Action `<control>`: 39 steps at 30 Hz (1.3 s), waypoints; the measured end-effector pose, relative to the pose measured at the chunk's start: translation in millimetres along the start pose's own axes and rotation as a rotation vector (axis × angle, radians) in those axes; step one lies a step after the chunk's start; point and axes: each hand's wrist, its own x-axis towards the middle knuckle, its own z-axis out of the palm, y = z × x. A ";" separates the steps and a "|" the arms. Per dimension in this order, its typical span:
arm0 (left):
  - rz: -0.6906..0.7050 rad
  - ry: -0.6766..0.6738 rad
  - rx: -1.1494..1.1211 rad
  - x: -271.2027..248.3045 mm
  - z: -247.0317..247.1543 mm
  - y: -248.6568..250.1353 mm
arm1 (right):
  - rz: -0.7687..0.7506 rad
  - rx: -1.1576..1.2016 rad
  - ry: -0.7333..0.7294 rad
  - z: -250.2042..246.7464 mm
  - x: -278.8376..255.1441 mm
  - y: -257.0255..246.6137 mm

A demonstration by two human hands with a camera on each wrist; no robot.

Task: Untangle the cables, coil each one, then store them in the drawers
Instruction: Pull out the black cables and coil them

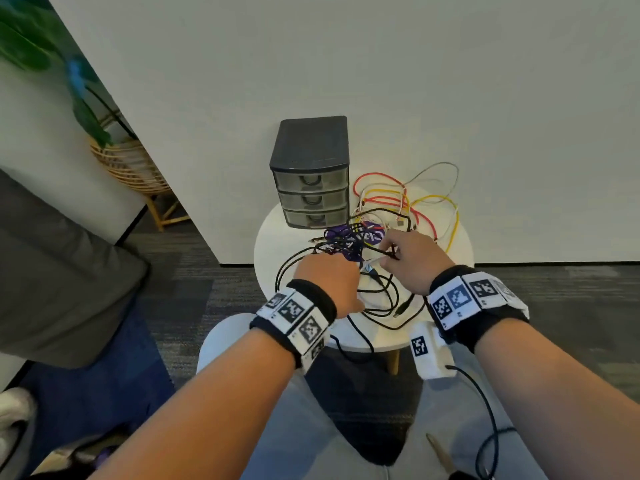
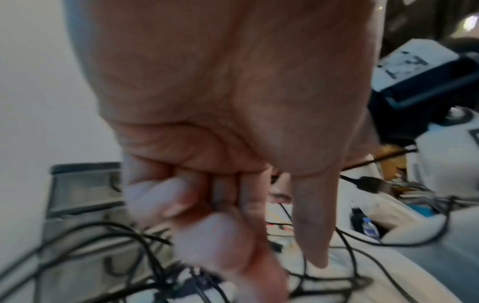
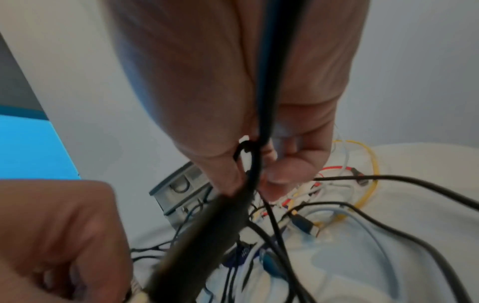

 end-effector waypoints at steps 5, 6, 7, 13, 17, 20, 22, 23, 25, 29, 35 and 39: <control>-0.068 -0.069 -0.053 9.5 17.3 4.0 | 0.075 0.023 0.009 2.9 0.5 3.5; -0.083 -0.065 -0.080 9.7 21.4 2.7 | 0.076 0.028 0.003 2.7 0.2 5.1; -0.098 -0.061 -0.105 9.2 24.0 1.3 | 0.079 0.036 -0.010 2.3 -0.2 7.1; -0.153 -0.068 -0.240 5.7 10.2 -16.3 | 0.168 -0.079 -0.147 1.1 -2.4 12.2; -0.143 0.040 -0.488 -0.4 -30.7 -39.6 | 0.241 -0.312 0.095 -10.1 -8.0 6.0; -0.115 0.267 -0.601 -10.9 -65.5 -51.0 | 0.063 -0.166 0.271 -16.0 -8.7 -0.9; -0.071 0.424 -0.660 -15.2 -81.6 -54.0 | -0.146 0.173 0.339 -22.2 -7.9 -10.3; -0.039 0.479 -0.698 -15.3 -86.4 -54.3 | -0.238 0.337 0.346 -26.0 -8.6 -17.6; 0.036 0.562 -0.783 -14.7 -92.3 -52.1 | -0.376 0.449 0.334 -33.0 -7.4 -33.8; 0.138 0.681 -0.956 -18.5 -101.1 -46.8 | -0.421 0.358 0.308 -33.3 2.4 -54.2; 0.307 0.970 -1.489 -33.6 -124.6 -61.3 | -0.344 0.192 0.074 -0.3 22.6 -30.5; 0.306 1.156 -1.935 -46.4 -138.7 -91.9 | -0.265 0.090 -0.036 13.4 23.4 -9.0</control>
